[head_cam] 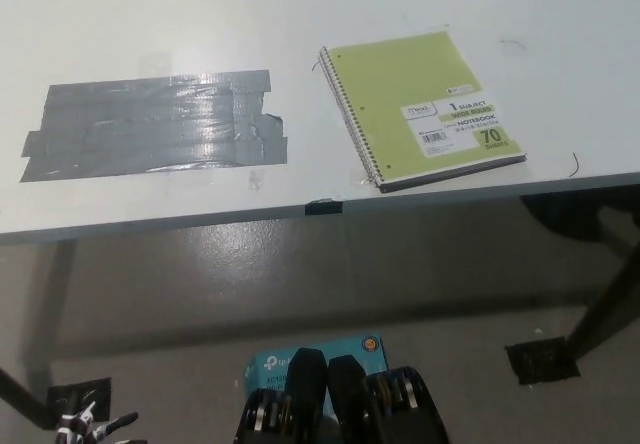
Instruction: The robot uses its right hand to align two notebooks stacked together until they are fully overlapped
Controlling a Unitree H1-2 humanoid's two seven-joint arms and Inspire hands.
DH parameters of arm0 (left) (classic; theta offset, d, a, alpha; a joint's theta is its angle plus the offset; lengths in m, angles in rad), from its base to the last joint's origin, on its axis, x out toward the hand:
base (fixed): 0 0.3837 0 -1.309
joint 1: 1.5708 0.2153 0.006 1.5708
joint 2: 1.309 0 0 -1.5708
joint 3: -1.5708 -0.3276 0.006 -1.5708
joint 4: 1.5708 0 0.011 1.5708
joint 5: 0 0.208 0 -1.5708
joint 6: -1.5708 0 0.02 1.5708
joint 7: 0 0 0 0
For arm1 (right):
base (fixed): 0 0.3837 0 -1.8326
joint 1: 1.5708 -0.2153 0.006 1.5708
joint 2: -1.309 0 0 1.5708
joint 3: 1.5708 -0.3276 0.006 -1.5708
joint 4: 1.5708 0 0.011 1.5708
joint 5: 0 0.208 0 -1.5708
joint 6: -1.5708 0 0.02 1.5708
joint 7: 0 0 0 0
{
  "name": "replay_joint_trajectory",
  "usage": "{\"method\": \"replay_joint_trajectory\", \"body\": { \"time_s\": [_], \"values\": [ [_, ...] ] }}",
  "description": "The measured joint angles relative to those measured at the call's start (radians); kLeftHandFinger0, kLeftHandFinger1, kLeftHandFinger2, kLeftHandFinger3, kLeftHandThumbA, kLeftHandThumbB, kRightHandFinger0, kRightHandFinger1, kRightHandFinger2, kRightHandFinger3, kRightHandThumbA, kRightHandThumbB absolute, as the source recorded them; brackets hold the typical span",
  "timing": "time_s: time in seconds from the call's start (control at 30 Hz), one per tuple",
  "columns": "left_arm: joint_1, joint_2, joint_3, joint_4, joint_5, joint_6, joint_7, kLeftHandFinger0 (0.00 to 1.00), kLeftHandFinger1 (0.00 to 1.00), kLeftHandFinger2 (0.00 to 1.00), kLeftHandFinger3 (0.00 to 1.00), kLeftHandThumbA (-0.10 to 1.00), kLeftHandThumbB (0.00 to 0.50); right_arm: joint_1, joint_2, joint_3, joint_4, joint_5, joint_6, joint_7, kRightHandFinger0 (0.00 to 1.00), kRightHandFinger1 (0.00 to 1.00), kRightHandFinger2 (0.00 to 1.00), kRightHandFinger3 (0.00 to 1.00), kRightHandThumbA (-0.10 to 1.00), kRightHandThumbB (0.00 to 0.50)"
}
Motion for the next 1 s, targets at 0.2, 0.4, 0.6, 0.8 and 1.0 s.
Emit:
{"method": "replay_joint_trajectory", "body": {
  "time_s": [0.2,0.4,0.6,0.8,1.0],
  "values": [
    [-0.021,0.000,0.001,0.004,0.004,0.014,0.002,0.57,0.62,0.74,1.00,1.00,0.500,-0.051,-0.068,0.114,-0.002,0.025,0.086,0.132,1.00,1.00,1.00,1.00,0.85,0.203],
    [-0.053,0.009,0.000,0.000,0.028,0.068,0.022,0.62,0.62,0.72,1.00,1.00,0.500,-0.113,-0.138,0.174,-0.007,0.062,0.156,0.227,1.00,1.00,1.00,1.00,0.84,0.196],
    [-0.061,0.022,-0.004,-0.009,0.056,0.125,0.039,0.59,0.62,0.74,1.00,1.00,0.482,-0.148,-0.145,0.197,-0.008,0.088,0.192,0.249,1.00,1.00,1.00,1.00,0.67,0.190],
    [-0.068,0.029,-0.006,-0.011,0.069,0.167,0.046,0.64,0.65,0.76,1.00,1.00,0.498,-0.146,-0.116,0.156,-0.010,0.121,0.190,0.213,1.00,1.00,1.00,1.00,0.72,0.201],
    [-0.075,0.053,-0.027,-0.012,0.076,0.204,0.043,0.63,0.69,0.85,1.00,1.00,0.423,-0.147,-0.113,0.156,-0.010,0.133,0.193,0.194,1.00,1.00,1.00,1.00,0.69,0.189]
  ]
}}
